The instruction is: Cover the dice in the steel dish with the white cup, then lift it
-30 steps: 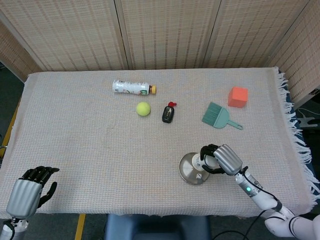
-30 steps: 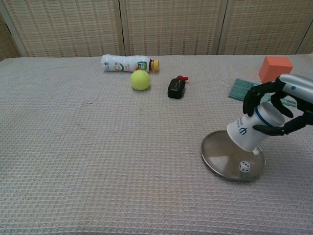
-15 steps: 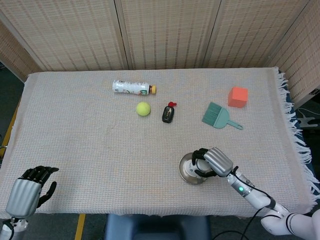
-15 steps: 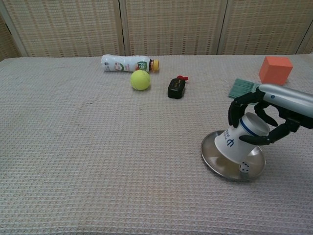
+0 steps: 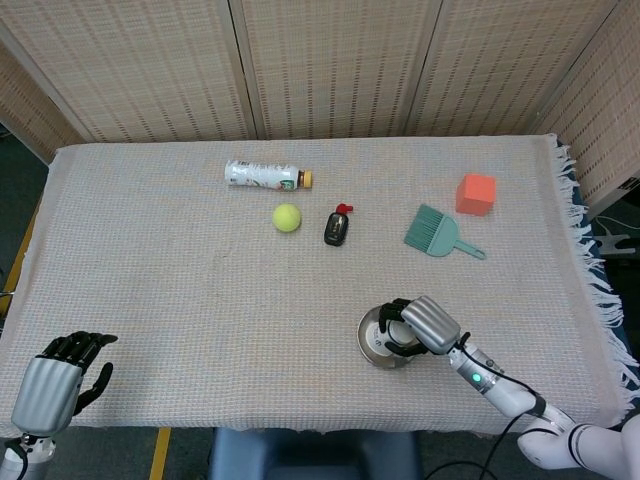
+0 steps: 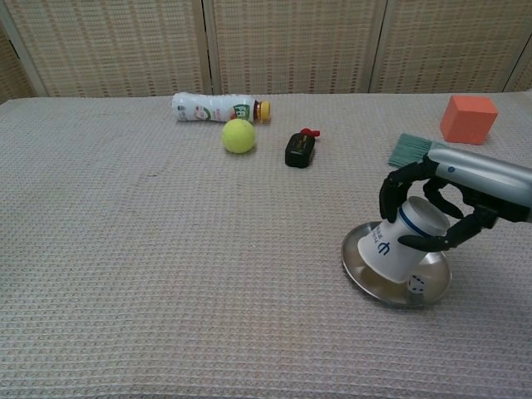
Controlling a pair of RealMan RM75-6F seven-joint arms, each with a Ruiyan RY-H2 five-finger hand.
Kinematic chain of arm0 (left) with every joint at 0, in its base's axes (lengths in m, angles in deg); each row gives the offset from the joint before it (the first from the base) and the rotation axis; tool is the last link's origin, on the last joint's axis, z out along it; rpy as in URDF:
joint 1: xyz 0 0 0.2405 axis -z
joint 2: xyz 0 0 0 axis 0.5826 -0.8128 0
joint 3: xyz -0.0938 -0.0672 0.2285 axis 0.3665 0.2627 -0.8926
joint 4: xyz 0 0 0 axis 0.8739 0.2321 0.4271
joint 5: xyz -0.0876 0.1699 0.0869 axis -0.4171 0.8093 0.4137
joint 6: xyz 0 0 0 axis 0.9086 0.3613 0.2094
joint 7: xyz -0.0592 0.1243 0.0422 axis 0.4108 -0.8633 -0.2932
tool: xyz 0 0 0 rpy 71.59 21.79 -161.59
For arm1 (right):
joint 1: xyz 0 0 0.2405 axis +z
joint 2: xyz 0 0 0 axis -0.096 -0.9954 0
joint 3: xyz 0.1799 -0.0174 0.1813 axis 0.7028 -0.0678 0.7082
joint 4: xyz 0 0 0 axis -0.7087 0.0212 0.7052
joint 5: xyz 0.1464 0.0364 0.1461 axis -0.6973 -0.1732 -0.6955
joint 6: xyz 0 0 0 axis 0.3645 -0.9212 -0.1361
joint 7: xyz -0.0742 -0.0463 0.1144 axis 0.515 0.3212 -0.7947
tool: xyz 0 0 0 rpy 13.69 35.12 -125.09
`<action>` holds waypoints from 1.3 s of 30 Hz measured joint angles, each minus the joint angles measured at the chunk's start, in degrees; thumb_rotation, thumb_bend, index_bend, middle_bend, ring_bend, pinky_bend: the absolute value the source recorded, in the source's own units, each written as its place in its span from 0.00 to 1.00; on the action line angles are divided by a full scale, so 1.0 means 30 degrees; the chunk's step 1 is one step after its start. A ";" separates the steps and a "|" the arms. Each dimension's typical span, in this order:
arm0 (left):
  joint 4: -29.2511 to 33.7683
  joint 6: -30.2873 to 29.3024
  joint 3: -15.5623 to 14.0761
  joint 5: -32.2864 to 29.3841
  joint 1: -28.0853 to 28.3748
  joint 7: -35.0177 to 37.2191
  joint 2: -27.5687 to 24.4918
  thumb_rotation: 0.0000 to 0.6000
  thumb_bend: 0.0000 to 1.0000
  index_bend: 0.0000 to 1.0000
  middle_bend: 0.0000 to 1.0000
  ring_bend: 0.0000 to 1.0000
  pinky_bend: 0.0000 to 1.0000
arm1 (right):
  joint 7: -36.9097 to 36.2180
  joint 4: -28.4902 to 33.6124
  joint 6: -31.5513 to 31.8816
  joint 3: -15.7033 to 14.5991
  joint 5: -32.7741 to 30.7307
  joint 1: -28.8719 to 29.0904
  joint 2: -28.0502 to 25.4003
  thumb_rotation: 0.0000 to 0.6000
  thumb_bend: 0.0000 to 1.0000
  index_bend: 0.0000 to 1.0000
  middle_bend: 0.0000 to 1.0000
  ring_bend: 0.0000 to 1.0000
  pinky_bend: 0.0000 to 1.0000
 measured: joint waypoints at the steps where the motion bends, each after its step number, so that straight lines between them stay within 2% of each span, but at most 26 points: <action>1: 0.0004 -0.0007 0.0001 -0.0001 0.0000 0.0020 -0.0004 1.00 0.40 0.35 0.41 0.35 0.46 | 0.0024 0.0000 -0.0032 0.0005 -0.0010 0.0015 0.0027 1.00 0.24 0.70 0.57 0.49 0.79; 14: 0.0047 -0.0051 -0.0002 0.0001 -0.0019 0.0045 -0.0028 1.00 0.40 0.35 0.41 0.35 0.46 | 0.0324 -0.0148 0.0305 0.0219 -0.0010 0.0026 0.0232 1.00 0.24 0.70 0.57 0.49 0.80; 23: 0.0081 -0.0041 -0.0014 0.0023 -0.0026 -0.0054 -0.0025 1.00 0.40 0.35 0.41 0.35 0.46 | 0.0441 0.0681 0.0134 0.0172 -0.0091 0.0037 -0.0514 1.00 0.24 0.70 0.57 0.49 0.80; 33: 0.0116 0.0016 -0.0030 0.0021 -0.0027 -0.0187 -0.0015 1.00 0.40 0.35 0.41 0.35 0.47 | 0.2661 0.3561 -0.2353 -0.0176 -0.0969 0.0379 -0.2488 1.00 0.24 0.70 0.57 0.49 0.80; 39: 0.0114 0.0006 -0.0029 0.0013 -0.0032 -0.0133 -0.0033 1.00 0.40 0.35 0.41 0.35 0.46 | 0.3108 0.4058 -0.2980 -0.0102 -0.1347 0.0541 -0.2591 1.00 0.24 0.70 0.57 0.49 0.80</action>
